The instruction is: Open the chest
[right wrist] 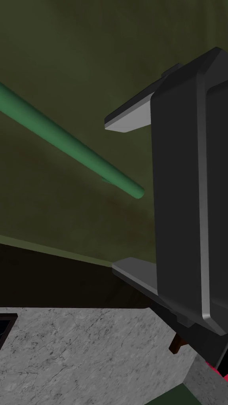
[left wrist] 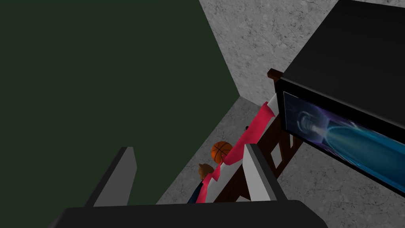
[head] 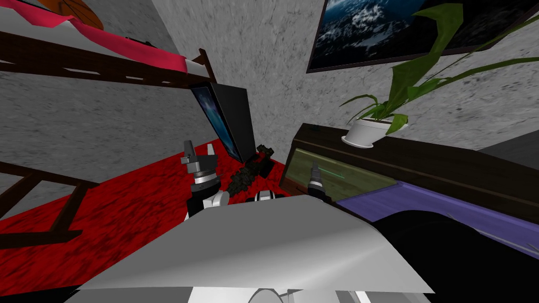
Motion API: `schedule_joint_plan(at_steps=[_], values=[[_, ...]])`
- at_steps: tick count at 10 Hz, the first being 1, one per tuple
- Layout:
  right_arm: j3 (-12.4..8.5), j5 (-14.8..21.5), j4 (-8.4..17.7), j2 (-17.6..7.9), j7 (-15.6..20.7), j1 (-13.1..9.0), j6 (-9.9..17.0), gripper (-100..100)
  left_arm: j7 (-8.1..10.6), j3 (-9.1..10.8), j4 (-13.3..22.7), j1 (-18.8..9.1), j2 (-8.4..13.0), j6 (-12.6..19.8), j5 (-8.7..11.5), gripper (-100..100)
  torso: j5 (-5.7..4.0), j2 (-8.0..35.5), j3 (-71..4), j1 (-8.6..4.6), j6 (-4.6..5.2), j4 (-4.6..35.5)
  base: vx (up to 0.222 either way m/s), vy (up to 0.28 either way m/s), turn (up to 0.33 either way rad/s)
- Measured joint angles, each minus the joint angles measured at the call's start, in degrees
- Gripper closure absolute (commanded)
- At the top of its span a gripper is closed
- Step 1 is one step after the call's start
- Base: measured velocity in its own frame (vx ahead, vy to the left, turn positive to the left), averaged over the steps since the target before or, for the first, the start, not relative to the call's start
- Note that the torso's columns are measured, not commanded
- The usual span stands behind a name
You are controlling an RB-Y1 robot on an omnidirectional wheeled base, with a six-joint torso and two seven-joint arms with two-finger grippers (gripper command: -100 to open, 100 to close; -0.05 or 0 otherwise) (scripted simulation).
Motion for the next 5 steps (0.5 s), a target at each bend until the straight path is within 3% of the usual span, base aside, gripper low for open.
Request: schedule_joint_plan(at_steps=[5], values=[[1.1, -2.3, -1.1, -1.0, -5.3, 0.5, -1.2, -100, 0.0, 0.0, 0.0, 0.0, 0.0, 0.0, 0.0, 0, -0.05, 0.0, 0.0, 0.1, -0.06, 0.0, -0.024, -0.028, 0.021]])
